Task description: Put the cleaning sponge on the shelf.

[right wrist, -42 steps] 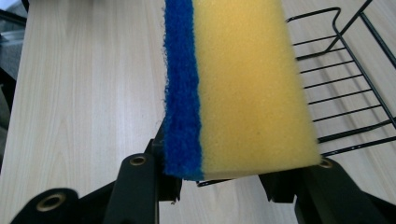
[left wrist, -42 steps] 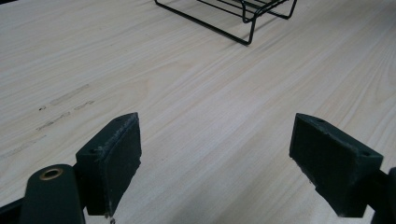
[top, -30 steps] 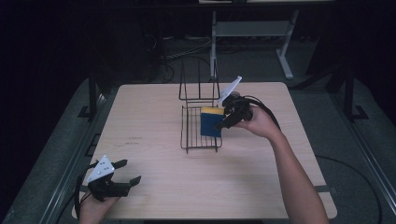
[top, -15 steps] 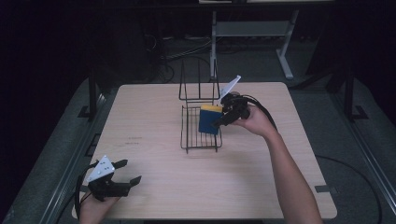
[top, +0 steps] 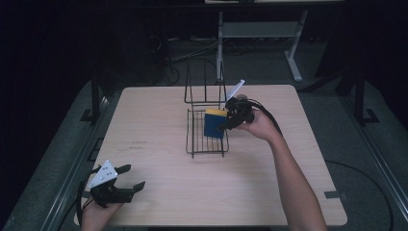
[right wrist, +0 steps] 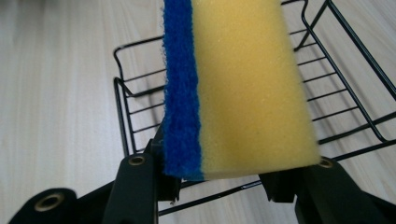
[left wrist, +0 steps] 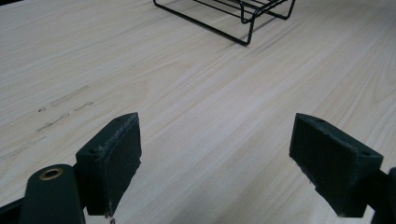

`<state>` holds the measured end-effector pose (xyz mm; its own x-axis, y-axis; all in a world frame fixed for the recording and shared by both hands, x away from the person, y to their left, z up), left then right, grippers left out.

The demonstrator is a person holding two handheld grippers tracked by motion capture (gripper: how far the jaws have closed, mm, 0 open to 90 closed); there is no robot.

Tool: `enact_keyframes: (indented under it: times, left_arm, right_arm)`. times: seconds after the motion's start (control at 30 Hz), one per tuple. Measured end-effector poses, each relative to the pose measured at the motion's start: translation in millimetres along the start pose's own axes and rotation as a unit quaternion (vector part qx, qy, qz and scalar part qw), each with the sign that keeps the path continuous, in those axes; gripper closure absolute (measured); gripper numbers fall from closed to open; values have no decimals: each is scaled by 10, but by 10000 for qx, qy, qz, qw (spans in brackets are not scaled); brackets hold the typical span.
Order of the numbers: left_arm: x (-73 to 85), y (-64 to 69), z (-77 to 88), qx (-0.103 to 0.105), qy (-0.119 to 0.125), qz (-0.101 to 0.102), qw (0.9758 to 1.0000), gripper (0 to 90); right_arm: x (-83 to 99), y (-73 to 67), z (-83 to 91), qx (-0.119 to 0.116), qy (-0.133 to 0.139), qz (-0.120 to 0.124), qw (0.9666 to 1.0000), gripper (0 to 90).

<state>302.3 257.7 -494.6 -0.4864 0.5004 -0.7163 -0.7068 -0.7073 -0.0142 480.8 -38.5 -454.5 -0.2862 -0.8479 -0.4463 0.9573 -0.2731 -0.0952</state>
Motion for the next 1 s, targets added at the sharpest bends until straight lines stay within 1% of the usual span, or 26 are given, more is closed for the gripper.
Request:
enact_keyframes:
  times: [0.07, 0.2, 0.27, 0.37, 0.43, 0.63, 1.0]
  left_arm:
    - [2, -4, 3, -4, 5, 25, 10000, 162]
    - [2, -3, 3, -2, 2, 16, 10000, 163]
    - [1, -2, 5, -5, 8, 16, 10000, 162]
    - [0, -4, 10, -10, 14, 16, 10000, 162]
    - [1, -9, 7, -14, 19, 21, 10000, 162]
    - [2, -6, 7, -13, 7, 16, 10000, 162]
    - [5, -12, 10, -11, 12, 25, 10000, 162]
  right_arm:
    - [10, 11, -29, 11, -36, -35, 10000, 551]
    - [8, 8, -52, 9, -51, 14, 10000, 551]
    - [14, 10, -59, -26, -58, -5, 10000, 551]
    - [27, 20, -67, -3, -101, -7, 9999, 551]
    - [31, 14, -78, -43, -119, 4, 9999, 550]
    - [31, 13, -102, -23, -163, 43, 9999, 547]
    - [36, 17, -108, -80, -153, -3, 9999, 539]
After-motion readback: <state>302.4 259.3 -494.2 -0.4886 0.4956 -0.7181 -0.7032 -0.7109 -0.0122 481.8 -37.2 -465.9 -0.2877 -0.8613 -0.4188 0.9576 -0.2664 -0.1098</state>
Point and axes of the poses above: each handheld gripper's, and its own axes: z roughly backward along the jaws, x roughly out of its underside, y roughly to its right, the point moved 10 cm from there along -z, roughly forward along the jaws, and after that the axes turned 12 degrees about -y, right-handed, at the moved point
